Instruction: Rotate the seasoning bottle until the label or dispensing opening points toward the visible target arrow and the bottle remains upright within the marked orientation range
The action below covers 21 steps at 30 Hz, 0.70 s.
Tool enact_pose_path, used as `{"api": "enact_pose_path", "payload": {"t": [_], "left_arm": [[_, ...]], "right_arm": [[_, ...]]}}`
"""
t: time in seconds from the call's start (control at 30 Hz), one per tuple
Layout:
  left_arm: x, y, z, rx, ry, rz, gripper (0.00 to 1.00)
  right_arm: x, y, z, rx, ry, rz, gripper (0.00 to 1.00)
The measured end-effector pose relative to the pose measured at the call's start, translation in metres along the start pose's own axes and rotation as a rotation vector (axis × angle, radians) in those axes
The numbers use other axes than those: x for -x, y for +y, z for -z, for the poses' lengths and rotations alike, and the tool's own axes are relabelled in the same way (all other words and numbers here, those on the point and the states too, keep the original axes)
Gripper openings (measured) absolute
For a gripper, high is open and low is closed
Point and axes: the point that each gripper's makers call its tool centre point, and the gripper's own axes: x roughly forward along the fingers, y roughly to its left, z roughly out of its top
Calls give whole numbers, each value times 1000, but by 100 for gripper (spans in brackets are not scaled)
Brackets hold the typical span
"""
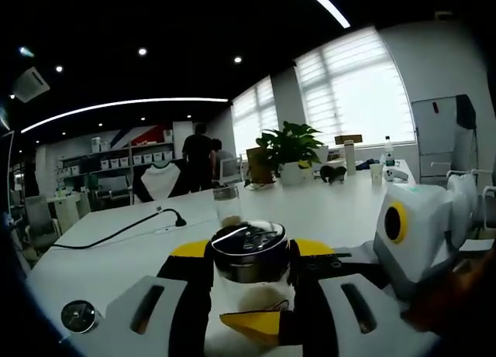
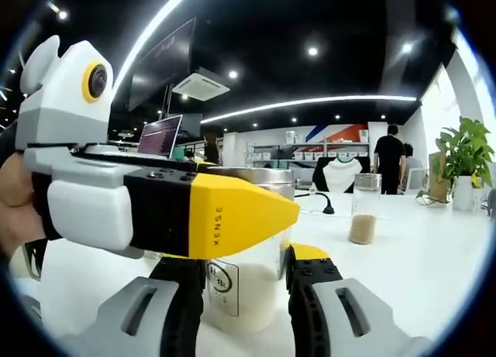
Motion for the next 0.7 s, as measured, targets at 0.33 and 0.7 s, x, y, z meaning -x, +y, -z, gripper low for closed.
{"api": "enact_pose_path", "payload": {"t": [0.33, 0.7], "left_arm": [[0, 0, 2, -7, 7, -1, 42], [3, 3, 7, -52, 20, -32, 48]], "right_arm": [[1, 0, -1, 31, 3, 9, 40], [10, -5, -1, 7, 7, 17, 47]]}}
